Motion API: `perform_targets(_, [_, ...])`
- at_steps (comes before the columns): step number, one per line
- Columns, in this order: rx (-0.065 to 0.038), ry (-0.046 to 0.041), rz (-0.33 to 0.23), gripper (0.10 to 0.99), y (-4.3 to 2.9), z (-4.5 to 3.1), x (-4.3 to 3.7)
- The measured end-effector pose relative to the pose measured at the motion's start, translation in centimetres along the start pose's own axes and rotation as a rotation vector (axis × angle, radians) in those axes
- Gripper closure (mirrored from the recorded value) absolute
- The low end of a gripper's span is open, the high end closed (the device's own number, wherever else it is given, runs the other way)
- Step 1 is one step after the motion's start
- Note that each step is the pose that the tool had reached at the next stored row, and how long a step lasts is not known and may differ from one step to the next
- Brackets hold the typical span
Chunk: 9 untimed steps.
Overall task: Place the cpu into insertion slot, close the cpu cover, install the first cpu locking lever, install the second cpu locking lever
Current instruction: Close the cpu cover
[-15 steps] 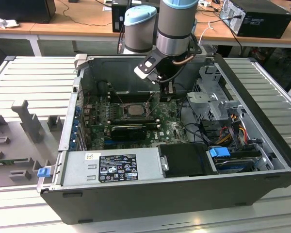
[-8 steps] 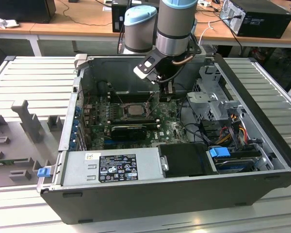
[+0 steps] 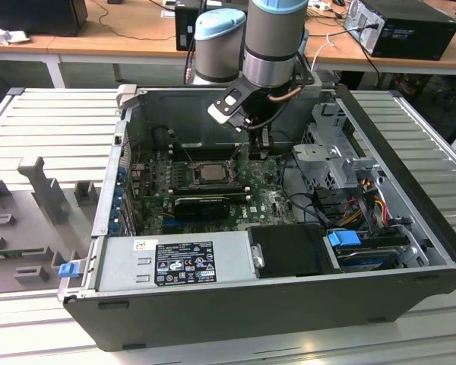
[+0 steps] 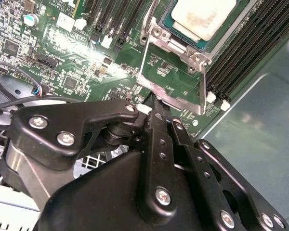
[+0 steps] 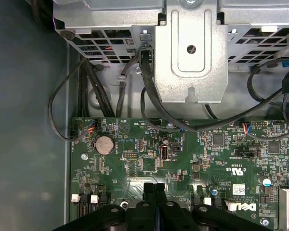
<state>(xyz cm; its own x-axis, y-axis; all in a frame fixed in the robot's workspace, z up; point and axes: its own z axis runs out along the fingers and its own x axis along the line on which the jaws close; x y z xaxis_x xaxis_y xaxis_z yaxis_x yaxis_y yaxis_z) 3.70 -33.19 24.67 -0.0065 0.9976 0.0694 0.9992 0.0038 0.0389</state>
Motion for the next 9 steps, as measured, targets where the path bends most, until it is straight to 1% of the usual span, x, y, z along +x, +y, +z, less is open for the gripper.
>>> perform_targets(9, [0.0, 0.0, 0.0, 0.98, -0.16, -0.01, 0.0])
